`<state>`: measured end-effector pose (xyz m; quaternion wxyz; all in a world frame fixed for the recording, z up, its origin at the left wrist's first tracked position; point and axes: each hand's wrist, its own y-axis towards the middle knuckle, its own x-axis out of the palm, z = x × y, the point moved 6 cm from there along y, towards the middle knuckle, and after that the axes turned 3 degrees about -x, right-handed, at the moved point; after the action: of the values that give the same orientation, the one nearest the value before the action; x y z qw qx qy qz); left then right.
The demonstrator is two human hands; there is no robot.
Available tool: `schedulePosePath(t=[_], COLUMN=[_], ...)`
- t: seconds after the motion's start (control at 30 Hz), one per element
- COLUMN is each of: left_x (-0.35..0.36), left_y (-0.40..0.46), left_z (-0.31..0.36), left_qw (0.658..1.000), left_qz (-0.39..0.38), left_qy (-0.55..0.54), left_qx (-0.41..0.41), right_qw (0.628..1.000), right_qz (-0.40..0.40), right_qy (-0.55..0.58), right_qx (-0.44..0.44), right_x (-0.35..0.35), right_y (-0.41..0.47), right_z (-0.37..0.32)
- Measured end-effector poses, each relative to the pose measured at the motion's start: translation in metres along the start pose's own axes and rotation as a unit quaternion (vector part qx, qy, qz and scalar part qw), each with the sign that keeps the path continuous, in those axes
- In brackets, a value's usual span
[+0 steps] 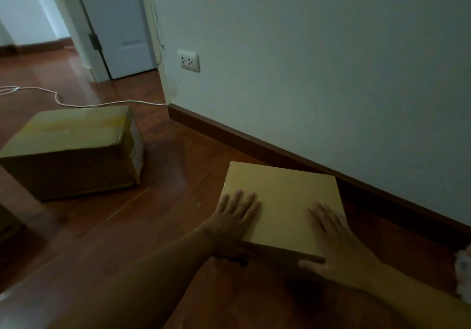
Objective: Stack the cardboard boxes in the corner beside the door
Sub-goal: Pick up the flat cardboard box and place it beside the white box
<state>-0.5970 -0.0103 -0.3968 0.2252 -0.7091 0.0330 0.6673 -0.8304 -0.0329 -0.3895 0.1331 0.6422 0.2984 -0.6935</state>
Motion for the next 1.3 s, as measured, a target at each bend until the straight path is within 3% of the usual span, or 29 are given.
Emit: schedulePosePath(t=[0.63, 1.0, 1.3], left_x=[-0.02, -0.033, -0.035], left_y=[0.092, 0.139, 0.167], left_z=[0.147, 0.227, 0.225], left_qw=[0.989, 0.976, 0.974], left_qz=[0.053, 0.102, 0.13], left_qy=[0.041, 0.053, 0.065], left_qx=[0.135, 0.186, 0.173], right_qw=[0.985, 0.961, 0.961], right_qz=[-0.041, 0.025, 0.081], right_qy=[0.03, 0.052, 0.017], right_qx=[0.163, 0.271, 0.263], right_x=[0.032, 0.055, 0.056], right_y=[-0.125, -0.173, -0.156], right_z=[0.102, 0.158, 0.176])
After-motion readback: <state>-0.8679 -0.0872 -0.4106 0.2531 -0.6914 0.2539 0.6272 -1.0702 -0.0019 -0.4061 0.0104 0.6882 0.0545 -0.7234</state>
